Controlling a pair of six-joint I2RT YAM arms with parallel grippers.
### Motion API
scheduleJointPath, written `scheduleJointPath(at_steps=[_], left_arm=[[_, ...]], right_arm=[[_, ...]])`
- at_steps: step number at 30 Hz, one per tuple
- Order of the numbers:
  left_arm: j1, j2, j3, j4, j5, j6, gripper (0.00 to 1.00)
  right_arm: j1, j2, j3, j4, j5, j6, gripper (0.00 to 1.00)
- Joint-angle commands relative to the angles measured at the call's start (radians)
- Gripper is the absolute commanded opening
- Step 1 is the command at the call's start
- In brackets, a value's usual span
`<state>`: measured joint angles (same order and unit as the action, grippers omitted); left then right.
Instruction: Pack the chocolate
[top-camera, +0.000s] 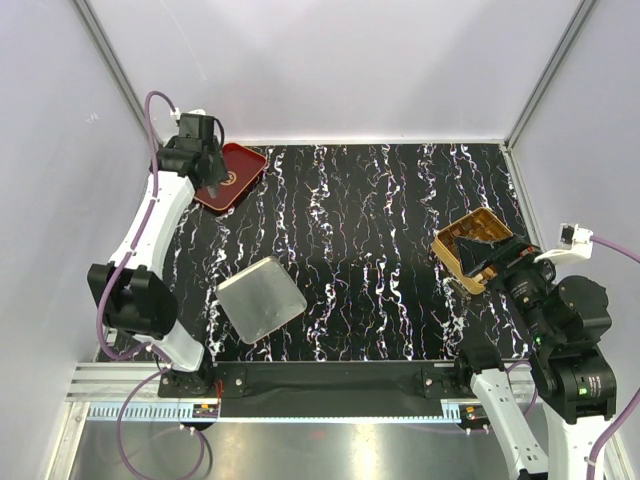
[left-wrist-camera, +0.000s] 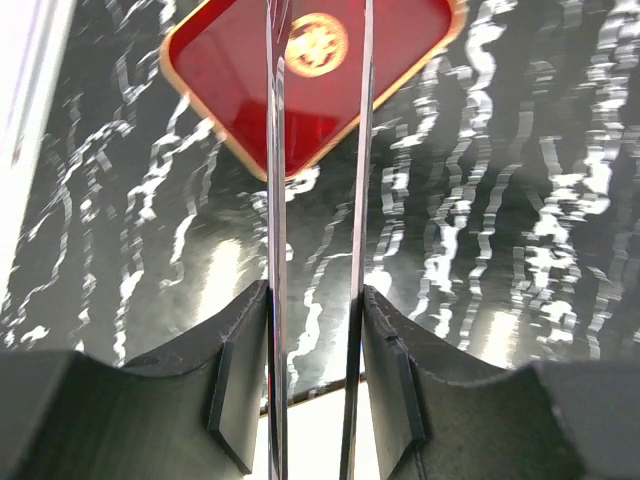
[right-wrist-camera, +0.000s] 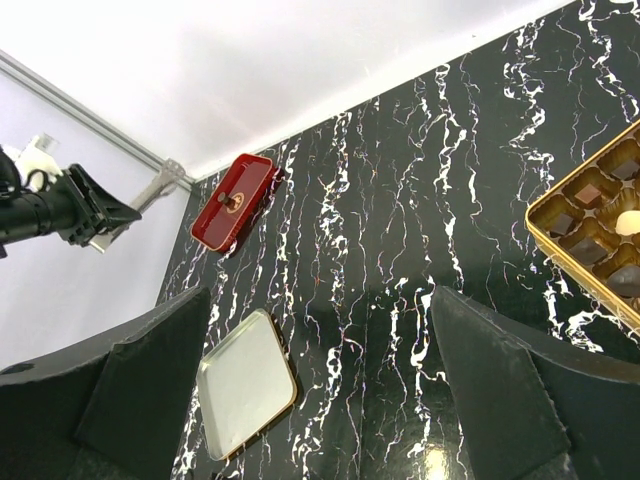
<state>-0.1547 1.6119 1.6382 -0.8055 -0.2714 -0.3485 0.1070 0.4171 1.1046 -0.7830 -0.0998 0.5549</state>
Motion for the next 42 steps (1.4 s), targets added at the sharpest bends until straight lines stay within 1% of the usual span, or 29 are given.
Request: scheduleJointPath(at_steps=[1, 13, 15, 24, 34, 42], left_arm=[[0.027, 0.026, -0.005, 0.055, -0.037, 0.009, 0.43], [0.066, 0.170, -0.001, 0.111, -0.002, -0.015, 0.45], [0.067, 0.193, 0.003, 0.118, -0.002, -0.012, 0.46], [0.087, 0.285, 0.026, 0.131, -0.023, -0.003, 0.45], [0.103, 0.336, 0.055, 0.138, -0.019, 0.002, 0.44], [0.106, 0.390, 0.115, 0.120, 0.001, 0.003, 0.42]], right_arm=[[0.005, -0.008, -0.002, 0.028, -0.024, -0.004, 1.00], [0.006, -0.005, -0.003, 0.030, -0.001, -0.035, 1.00], [0.005, -0.003, -0.003, 0.033, 0.000, -0.036, 1.00], [0.007, 0.005, 0.003, 0.031, 0.012, -0.047, 1.00], [0.006, 0.011, 0.000, 0.031, 0.014, -0.047, 1.00], [0.005, 0.014, -0.008, 0.037, 0.017, -0.047, 1.00]])
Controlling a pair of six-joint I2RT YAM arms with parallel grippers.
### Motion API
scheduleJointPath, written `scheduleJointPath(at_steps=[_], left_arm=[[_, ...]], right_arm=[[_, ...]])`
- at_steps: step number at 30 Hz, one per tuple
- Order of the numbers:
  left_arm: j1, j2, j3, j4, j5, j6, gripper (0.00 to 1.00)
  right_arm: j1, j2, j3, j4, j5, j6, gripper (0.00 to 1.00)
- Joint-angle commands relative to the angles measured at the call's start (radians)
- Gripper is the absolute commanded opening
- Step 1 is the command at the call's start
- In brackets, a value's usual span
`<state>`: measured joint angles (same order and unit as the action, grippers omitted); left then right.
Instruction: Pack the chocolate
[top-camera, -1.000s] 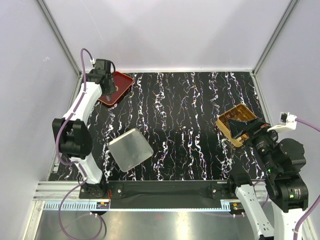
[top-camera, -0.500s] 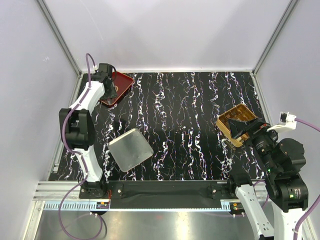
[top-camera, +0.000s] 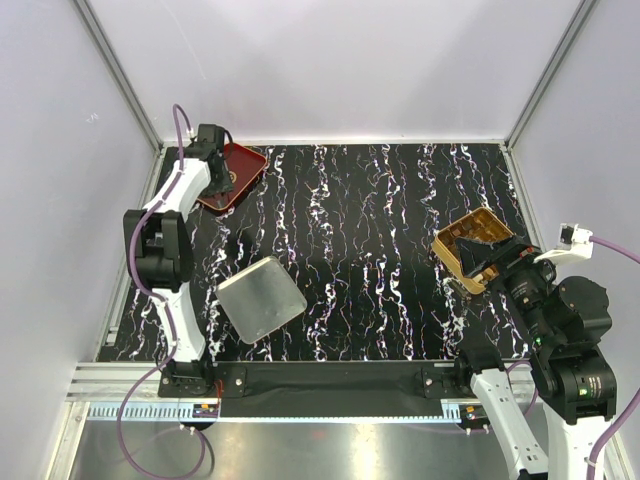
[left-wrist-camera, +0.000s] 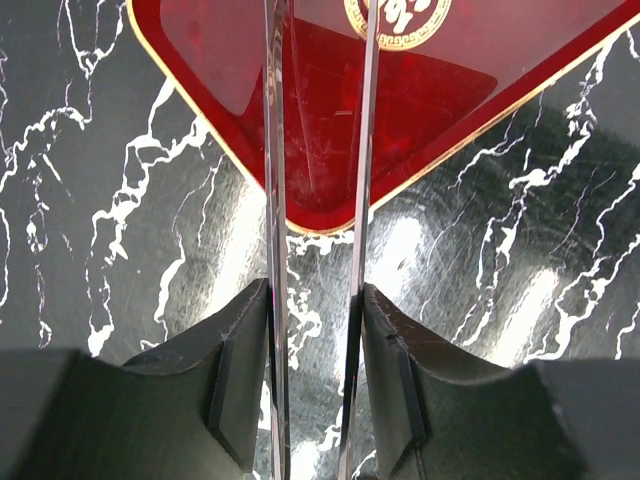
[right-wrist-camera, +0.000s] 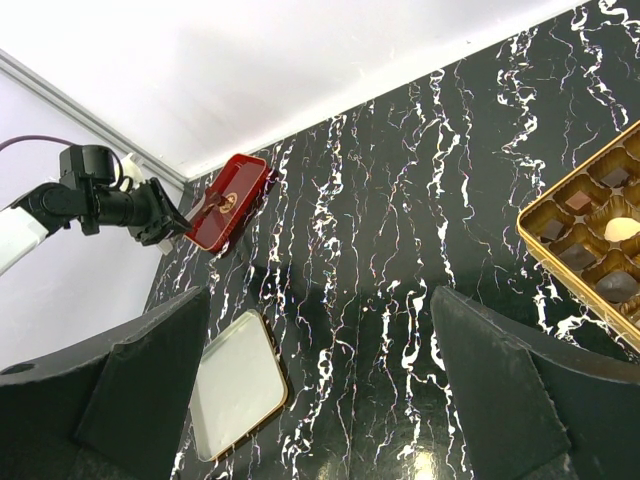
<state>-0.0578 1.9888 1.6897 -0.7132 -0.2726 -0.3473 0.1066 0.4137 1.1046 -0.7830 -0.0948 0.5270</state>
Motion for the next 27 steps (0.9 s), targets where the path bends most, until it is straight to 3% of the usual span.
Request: scheduleJointPath(at_steps=[1, 27], left_arm=[[0.009, 0.015, 0.067, 0.031, 0.004, 0.002, 0.42], [0.015, 0.062, 0.114, 0.011, 0.003, 0.022, 0.37]], right_arm=[[0.005, 0.017, -0.009, 0.039, 0.012, -0.019, 1.00], [0.005, 0.019, -0.032, 0.053, 0.021, -0.022, 1.00]])
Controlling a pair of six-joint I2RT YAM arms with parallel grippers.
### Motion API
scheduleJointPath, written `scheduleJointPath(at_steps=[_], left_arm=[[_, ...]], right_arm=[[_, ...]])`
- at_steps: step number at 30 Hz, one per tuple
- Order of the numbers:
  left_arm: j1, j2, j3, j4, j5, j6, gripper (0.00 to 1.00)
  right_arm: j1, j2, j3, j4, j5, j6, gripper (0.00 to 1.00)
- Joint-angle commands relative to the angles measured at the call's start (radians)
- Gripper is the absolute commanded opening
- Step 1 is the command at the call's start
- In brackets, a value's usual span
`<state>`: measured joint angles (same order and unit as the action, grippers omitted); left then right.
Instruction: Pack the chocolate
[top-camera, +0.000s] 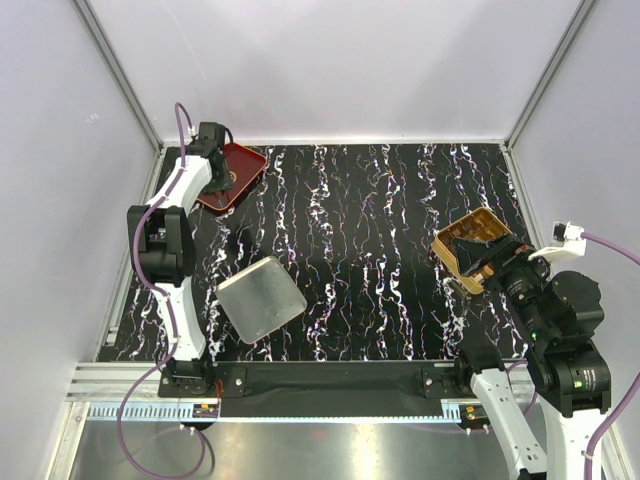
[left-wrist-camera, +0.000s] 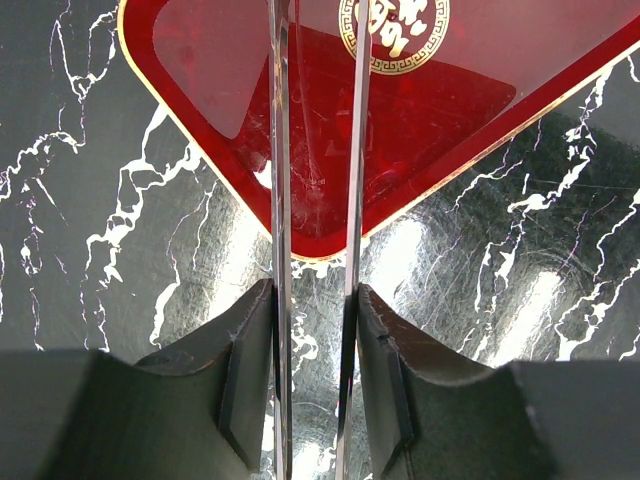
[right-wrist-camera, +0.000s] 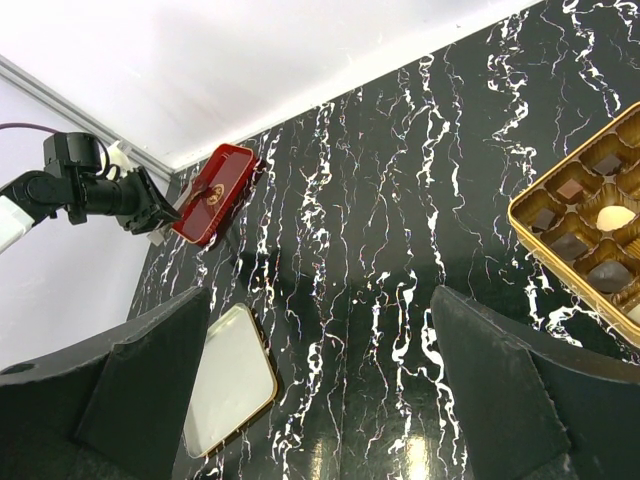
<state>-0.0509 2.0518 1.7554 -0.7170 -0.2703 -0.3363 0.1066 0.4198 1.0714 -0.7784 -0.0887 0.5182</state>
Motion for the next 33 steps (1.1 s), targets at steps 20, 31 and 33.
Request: scheduleJointPath(at_steps=[20, 31, 33], left_arm=[[0.006, -0.194, -0.103, 0.007, 0.043, -0.010, 0.34], [-0.001, -0.262, -0.134, -0.002, 0.066, -0.003, 0.33], [-0.018, -0.280, -0.126, -0.006, 0.080, -0.001, 0.33]], right_arm=[[0.007, -0.018, 0.019, 0.025, 0.001, 0.013, 1.00], [0.005, -0.027, 0.025, 0.019, -0.002, 0.022, 1.00], [0.007, -0.026, 0.027, 0.019, -0.005, 0.022, 1.00]])
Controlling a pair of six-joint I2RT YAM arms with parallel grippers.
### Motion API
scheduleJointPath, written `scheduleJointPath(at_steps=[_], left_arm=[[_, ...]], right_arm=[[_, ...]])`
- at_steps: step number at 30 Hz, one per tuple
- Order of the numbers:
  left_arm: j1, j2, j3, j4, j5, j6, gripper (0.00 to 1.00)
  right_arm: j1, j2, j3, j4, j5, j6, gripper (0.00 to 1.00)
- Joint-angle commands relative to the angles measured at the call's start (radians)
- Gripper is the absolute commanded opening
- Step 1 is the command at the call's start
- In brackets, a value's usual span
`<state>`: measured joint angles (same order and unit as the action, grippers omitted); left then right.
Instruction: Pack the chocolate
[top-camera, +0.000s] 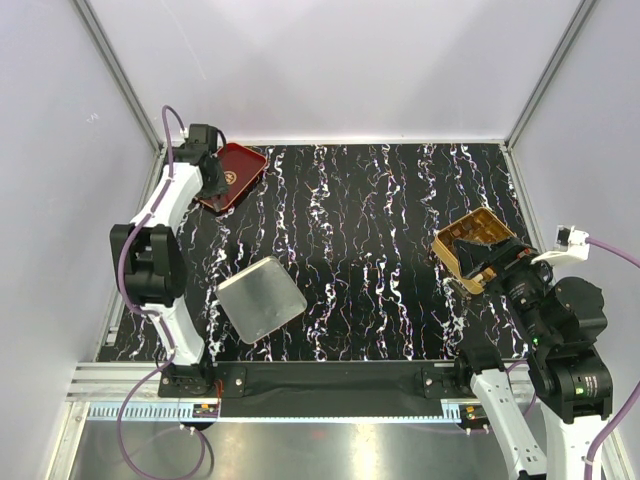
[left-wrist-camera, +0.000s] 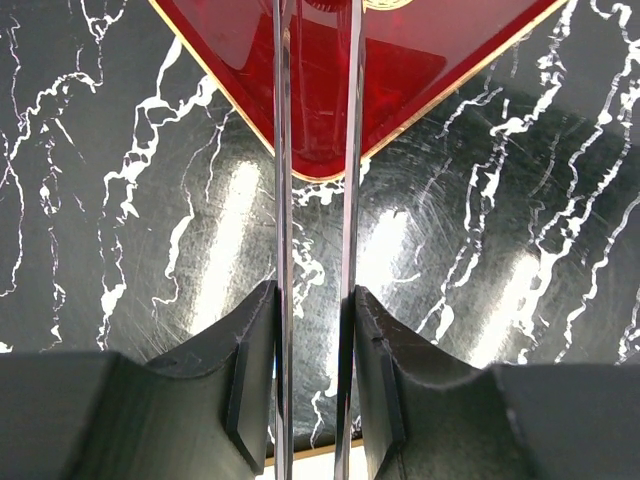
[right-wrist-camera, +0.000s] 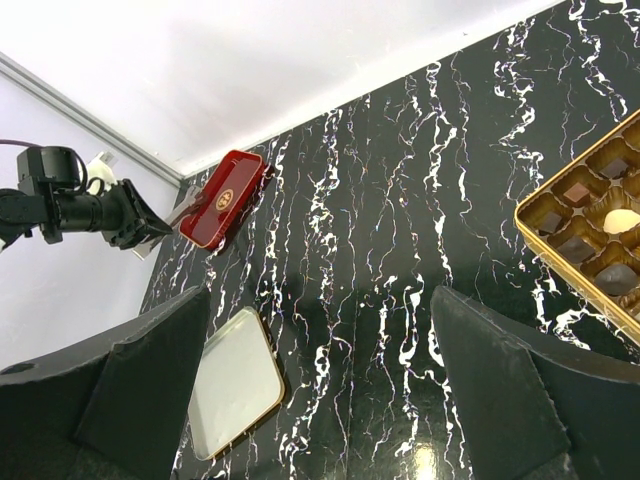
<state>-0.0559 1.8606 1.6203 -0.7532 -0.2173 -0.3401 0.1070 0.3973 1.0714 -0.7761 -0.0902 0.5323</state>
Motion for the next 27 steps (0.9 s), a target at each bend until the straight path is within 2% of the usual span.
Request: scheduleJointPath(at_steps=[1, 6, 13, 19, 27], left_arm=[[-0.021, -0.095, 0.012, 0.028, 0.030, 0.001, 0.33], [-0.123, -0.150, 0.047, 0.031, 0.084, -0.004, 0.33], [-0.326, -0.215, 0.099, 0.121, 0.234, -0.054, 0.33], [-0.493, -0.183, 0.135, 0.251, 0.355, -0.145, 0.32], [-0.679, 0.020, 0.286, 0.380, 0.530, -0.217, 0.30]], right_arm=[[0.007, -0.002, 0.028, 0.020, -0.003, 0.008, 1.00], [0.007, 0.003, 0.033, 0.027, -0.009, 0.015, 1.00], [0.006, 0.009, 0.038, 0.031, -0.010, 0.024, 1.00], [0.005, 0.006, 0.039, 0.035, -0.017, 0.035, 1.00], [0.006, 0.009, 0.036, 0.029, -0.013, 0.028, 1.00]])
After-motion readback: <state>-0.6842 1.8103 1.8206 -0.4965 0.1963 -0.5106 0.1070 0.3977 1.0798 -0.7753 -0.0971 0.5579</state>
